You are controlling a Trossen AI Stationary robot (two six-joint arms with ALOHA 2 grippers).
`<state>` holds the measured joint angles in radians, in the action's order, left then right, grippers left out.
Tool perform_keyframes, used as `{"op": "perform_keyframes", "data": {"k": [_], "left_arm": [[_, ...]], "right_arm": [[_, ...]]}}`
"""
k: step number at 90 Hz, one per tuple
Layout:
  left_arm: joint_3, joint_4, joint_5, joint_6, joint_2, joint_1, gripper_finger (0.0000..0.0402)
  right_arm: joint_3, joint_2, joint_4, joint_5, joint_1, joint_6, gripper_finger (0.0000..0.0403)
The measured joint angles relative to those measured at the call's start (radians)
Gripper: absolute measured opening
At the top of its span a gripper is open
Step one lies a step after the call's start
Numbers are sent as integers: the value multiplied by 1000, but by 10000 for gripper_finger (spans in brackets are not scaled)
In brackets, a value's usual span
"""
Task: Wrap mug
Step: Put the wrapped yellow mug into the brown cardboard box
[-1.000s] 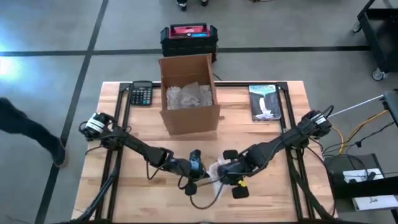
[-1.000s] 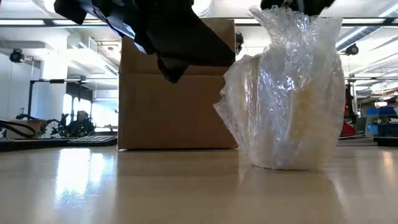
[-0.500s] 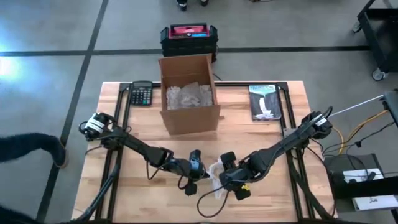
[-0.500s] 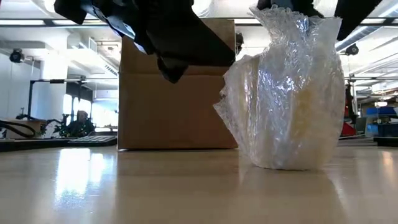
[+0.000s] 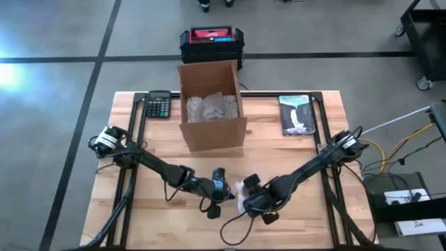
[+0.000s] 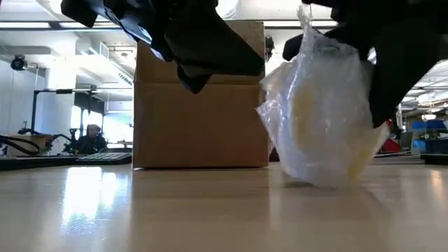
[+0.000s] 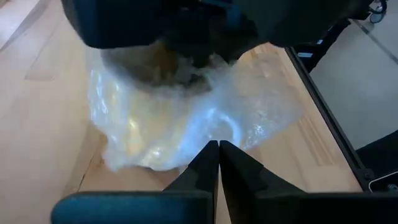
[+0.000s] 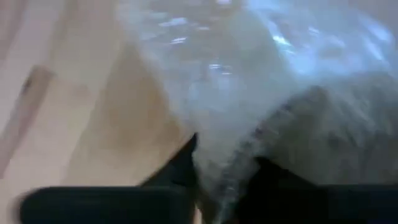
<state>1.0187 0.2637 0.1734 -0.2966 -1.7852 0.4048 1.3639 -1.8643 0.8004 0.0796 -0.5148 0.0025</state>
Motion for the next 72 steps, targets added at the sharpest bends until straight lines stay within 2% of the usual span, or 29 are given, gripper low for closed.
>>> {"op": "perform_keyframes", "data": {"k": [23, 33, 47, 59, 72], "left_arm": [[0, -164, 0, -13, 83, 8, 0], [-8, -238, 7, -29, 126, 34, 0], [-48, -265, 137, -38, 164, 97, 0], [-95, -240, 211, -53, 180, 121, 0], [-121, -242, 219, -71, 184, 119, 0]], "right_arm": [[206, 105, 208, -2, 4, -21, 6], [295, 165, 215, 8, 31, -33, 7], [434, 231, 210, 111, 91, -84, 4], [587, 226, 193, 183, 219, -127, 2], [744, 169, 115, 164, 438, -141, 1]]}}
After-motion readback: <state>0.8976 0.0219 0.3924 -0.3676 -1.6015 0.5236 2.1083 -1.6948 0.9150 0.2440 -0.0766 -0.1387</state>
